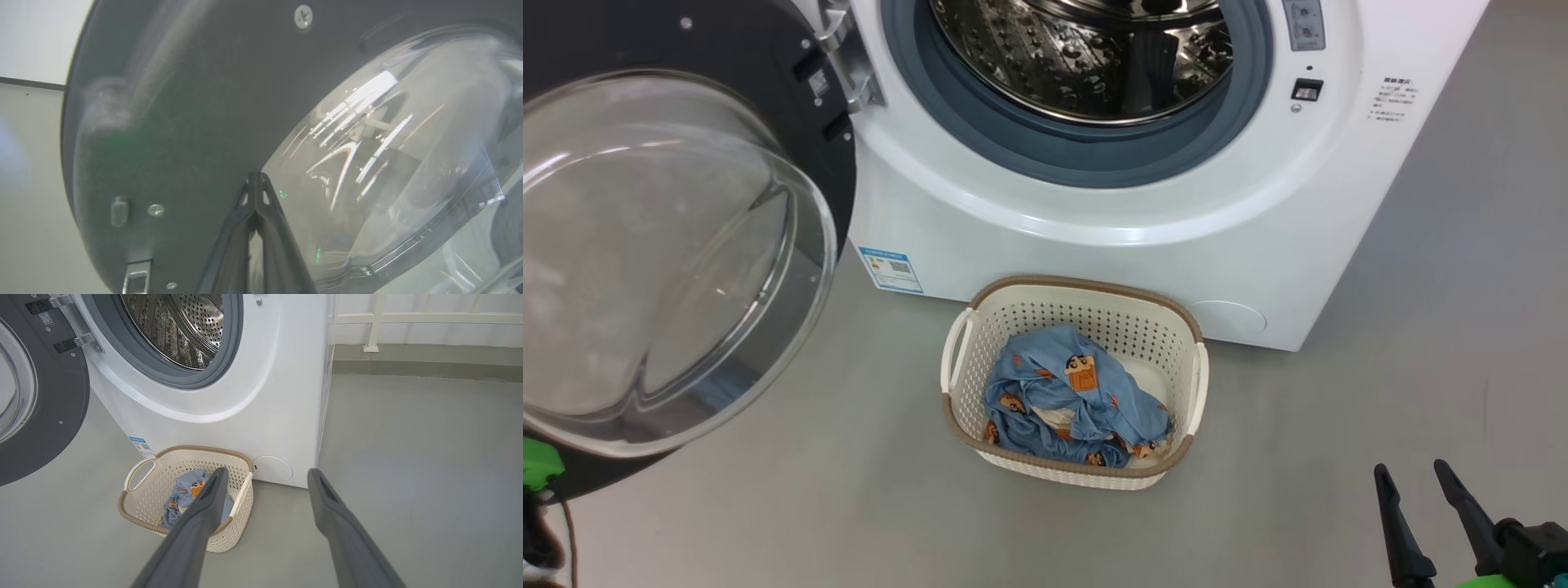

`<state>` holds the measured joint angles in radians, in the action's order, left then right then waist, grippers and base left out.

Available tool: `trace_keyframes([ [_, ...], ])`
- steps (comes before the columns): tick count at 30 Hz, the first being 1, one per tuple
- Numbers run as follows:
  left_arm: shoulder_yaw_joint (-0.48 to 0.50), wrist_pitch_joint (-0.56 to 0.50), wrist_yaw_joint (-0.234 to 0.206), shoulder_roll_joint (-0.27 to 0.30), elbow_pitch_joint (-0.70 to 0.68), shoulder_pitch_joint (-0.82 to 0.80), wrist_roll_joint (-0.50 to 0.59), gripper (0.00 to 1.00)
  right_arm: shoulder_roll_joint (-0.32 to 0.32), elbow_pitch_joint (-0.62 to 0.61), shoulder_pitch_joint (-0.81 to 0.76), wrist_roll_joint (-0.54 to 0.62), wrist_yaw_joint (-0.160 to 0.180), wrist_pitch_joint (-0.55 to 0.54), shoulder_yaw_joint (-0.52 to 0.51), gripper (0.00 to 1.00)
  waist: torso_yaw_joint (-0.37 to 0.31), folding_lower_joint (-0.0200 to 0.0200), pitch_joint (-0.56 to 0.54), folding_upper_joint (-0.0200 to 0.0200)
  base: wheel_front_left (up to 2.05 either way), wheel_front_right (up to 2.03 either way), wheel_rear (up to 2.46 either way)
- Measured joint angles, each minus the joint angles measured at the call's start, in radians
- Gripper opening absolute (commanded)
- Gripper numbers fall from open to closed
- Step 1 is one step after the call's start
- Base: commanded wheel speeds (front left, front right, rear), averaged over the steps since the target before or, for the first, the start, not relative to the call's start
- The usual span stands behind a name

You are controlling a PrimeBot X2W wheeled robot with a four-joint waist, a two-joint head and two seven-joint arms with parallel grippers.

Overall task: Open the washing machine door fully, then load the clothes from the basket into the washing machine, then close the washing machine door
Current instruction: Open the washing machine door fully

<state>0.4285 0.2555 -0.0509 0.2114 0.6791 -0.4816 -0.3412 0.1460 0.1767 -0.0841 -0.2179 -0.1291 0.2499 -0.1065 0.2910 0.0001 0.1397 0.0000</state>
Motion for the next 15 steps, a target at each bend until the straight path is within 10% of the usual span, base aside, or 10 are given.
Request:
trace_keyframes([
  [11,-0.016,0.000,0.055,-0.081,-0.132,0.003,0.011,0.00,-0.028,0.007,0.000,0.000,0.000,0.000,0.000,1.00,0.044,0.0000,-0.028,0.0000,0.00,0.00,0.00],
  [15,-0.056,-0.002,0.073,-0.114,-0.235,0.036,0.016,0.64,-0.042,0.010,0.000,-0.001,0.000,0.000,0.000,1.00,0.055,0.0000,-0.047,0.0000,0.00,0.00,0.00],
])
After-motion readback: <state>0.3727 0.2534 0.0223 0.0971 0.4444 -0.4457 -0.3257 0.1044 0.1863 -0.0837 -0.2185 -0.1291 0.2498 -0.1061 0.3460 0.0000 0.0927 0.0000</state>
